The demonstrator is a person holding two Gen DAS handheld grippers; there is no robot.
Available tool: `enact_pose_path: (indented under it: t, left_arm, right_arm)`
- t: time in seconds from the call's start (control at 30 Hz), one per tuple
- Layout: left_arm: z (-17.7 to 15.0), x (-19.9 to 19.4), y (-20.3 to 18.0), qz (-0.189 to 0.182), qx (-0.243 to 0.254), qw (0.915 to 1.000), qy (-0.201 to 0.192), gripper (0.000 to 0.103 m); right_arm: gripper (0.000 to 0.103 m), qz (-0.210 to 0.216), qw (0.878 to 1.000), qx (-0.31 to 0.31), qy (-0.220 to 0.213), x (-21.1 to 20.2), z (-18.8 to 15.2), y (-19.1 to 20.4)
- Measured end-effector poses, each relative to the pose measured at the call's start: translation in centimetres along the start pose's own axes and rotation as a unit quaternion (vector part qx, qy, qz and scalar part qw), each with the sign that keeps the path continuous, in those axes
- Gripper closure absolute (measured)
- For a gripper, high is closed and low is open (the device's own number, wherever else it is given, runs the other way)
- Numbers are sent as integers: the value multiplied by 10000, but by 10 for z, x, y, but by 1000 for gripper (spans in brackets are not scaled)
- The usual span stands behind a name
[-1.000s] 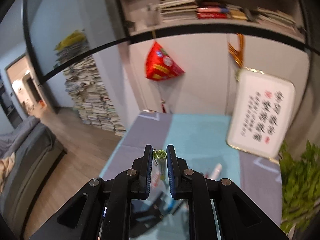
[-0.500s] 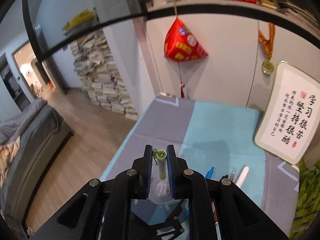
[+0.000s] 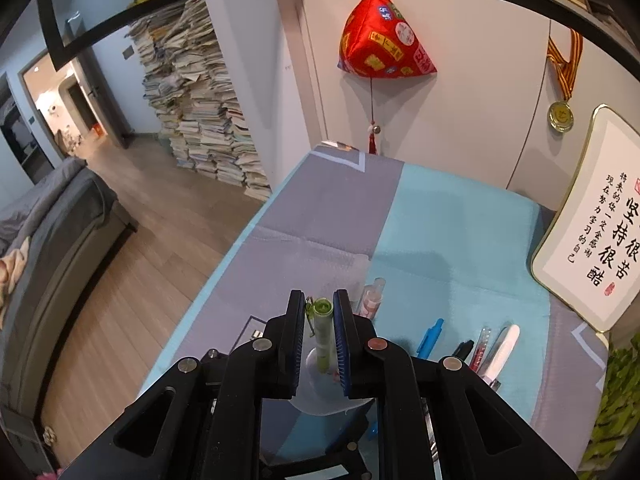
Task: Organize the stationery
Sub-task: 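Carry the green pen with the right gripper and drop it into the cup, then lower the right gripper onto the black clip pen and close on it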
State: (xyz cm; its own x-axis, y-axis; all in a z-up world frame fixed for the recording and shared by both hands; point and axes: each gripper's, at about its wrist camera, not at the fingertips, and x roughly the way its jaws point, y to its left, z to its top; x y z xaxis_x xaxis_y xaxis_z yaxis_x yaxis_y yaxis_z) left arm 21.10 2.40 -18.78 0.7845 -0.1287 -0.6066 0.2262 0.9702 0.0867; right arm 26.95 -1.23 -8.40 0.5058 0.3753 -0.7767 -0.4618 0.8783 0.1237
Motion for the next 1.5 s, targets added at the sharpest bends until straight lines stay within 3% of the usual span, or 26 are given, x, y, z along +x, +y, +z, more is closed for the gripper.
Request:
enact_pose_path:
  t: [0.13, 0.33, 0.53, 0.7, 0.87, 1.1, 1.17, 1.23, 1.5]
  left_arm:
    - [0, 0, 0, -5, 2, 10000, 11, 27]
    - [0, 0, -1, -6, 3, 10000, 12, 27]
    - [0, 0, 0, -6, 3, 10000, 12, 27]
    - [0, 0, 0, -6, 5, 10000, 12, 27]
    - [0, 0, 0, -8, 3, 10000, 12, 27]
    - [0, 0, 0, -9, 4, 10000, 12, 27]
    - [0, 0, 0, -8, 4, 10000, 13, 27]
    - [0, 0, 0, -8, 5, 10000, 12, 27]
    - [0, 0, 0, -9, 5, 10000, 12, 27]
  right_arm:
    - [88, 92, 9999, 62, 53, -1, 0, -1]
    - [88, 58, 9992, 260, -294, -28, -4, -14]
    - [88, -298, 9961, 746, -354, -46, -24, -58]
    - [88, -826, 9857, 1464, 76, -29, -64, -110]
    - [88, -1166, 9678, 2134, 654, 2, -101, -149]
    - [87, -1042, 9583, 2559, 725, 18, -107, -167]
    - [84, -1028, 9554, 2671, 727, 23, -104, -170]
    - [74, -1012, 9532, 2762, 699, 25, -105, -170]
    - [74, -1004, 9491, 2902, 696, 37, -97, -172]
